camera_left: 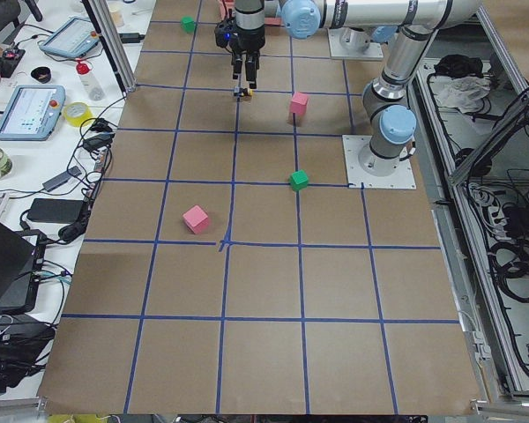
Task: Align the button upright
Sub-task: 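Raise the right gripper away from the button switch toward the tray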
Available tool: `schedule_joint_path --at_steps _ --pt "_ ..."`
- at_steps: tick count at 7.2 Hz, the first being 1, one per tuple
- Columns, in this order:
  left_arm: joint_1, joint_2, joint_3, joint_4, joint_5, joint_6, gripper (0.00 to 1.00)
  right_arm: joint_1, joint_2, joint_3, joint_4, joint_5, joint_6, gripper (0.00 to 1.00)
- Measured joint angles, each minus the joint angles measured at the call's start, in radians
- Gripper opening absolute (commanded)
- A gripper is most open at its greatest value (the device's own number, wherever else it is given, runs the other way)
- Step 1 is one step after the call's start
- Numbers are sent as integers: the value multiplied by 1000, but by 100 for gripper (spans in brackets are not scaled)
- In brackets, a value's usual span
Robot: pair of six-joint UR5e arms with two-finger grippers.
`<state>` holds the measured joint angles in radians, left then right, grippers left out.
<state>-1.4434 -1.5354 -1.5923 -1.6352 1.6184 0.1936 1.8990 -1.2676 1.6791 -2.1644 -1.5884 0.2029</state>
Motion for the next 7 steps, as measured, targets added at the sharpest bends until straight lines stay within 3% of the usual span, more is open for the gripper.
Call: schedule_joint_path --at_steps 2,4,7 --pt "1 0 1 0 0 1 100 -138 -220 -3 282 -7 -141 100" --pt "1 0 1 0 0 1 100 -184 -363 -14 404 -22 -175 100" --pt "1 0 2 3 0 1 100 -192 -398 -68 520 -26 -182 100"
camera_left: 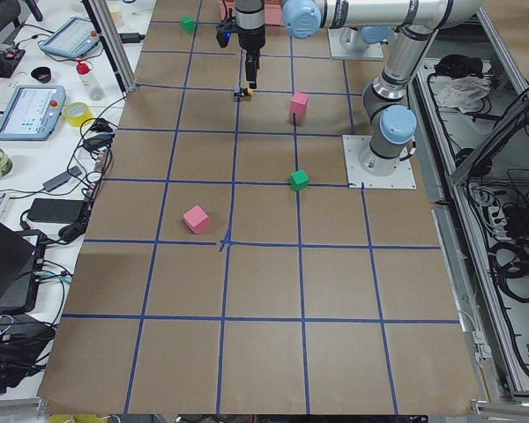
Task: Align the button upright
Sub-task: 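Raise the right gripper away from the button switch toward the tray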
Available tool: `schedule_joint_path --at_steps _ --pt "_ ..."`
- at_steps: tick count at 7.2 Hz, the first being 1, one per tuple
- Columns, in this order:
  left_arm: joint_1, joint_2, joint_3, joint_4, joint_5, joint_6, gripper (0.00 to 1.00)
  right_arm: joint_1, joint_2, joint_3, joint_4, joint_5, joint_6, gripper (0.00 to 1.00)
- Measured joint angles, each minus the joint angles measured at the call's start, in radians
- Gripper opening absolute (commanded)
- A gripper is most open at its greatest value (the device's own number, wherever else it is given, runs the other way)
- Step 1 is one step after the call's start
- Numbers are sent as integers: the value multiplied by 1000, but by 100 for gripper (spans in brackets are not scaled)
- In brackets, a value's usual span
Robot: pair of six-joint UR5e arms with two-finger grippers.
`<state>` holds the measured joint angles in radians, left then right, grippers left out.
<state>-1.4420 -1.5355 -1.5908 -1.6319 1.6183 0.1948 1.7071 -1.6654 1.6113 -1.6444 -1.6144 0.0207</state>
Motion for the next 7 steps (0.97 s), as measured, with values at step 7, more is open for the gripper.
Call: schedule_joint_path --at_steps 7 --pt "-4 -2 3 8 -11 2 100 -64 5 -37 75 -26 0 100"
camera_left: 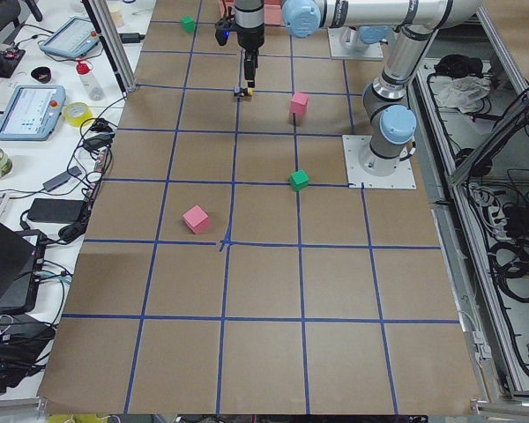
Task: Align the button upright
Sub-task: 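Raise the right gripper away from the button switch toward the tray, then reach the left gripper over the button switch and grasp its body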
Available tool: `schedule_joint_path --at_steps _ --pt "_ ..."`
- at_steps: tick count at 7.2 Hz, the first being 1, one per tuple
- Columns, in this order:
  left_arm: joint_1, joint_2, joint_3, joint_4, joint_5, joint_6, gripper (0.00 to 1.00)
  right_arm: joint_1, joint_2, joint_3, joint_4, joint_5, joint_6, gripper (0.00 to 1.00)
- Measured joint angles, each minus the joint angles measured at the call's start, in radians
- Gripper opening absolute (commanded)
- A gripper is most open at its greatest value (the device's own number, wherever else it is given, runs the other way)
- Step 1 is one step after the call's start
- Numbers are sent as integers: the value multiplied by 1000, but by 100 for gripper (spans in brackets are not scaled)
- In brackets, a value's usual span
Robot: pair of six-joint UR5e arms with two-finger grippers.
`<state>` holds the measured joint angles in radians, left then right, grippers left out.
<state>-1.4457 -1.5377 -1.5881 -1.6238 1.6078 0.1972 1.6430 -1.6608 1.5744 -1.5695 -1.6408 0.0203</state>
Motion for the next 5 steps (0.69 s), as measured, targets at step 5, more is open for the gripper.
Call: schedule_joint_path --at_steps 5 --pt "-5 -9 -112 185 -76 2 100 -12 0 -81 72 -78 -10 100"
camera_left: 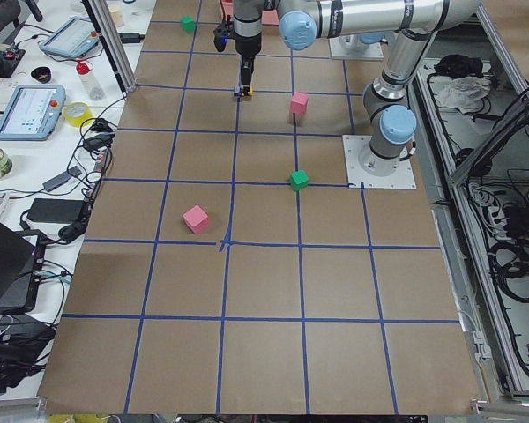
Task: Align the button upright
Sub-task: 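Reach the left gripper over the button switch and grasp its body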
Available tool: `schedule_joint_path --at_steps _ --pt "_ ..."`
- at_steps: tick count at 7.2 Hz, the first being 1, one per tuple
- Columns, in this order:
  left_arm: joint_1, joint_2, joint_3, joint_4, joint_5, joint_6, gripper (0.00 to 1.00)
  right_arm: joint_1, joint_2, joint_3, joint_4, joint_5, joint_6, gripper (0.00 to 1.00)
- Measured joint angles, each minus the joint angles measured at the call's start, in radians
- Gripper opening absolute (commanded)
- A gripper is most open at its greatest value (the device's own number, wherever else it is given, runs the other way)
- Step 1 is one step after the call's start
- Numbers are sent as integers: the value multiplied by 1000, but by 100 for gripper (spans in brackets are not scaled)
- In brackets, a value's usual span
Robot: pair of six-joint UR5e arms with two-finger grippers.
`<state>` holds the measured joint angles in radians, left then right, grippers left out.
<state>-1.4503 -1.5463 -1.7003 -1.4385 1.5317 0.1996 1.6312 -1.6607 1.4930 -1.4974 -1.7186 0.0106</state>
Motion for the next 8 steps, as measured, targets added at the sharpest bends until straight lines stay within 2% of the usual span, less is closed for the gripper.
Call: schedule_joint_path --at_steps 1,2,3,4,8 --pt "2 -8 -35 56 -18 -6 93 0 0 -4 26 -10 -1 100" --pt "-12 -19 -55 107 -39 -39 91 0 0 -7 38 -13 -2 100" --pt "-50 -25 -71 160 -55 -95 100 0 0 -10 41 -11 -3 100" --pt "-108 -35 -93 260 -53 -139 100 1 0 -15 42 -10 -4 100" --pt "-336 -91 -284 716 66 -347 100 1 9 -30 49 -15 -2 100"
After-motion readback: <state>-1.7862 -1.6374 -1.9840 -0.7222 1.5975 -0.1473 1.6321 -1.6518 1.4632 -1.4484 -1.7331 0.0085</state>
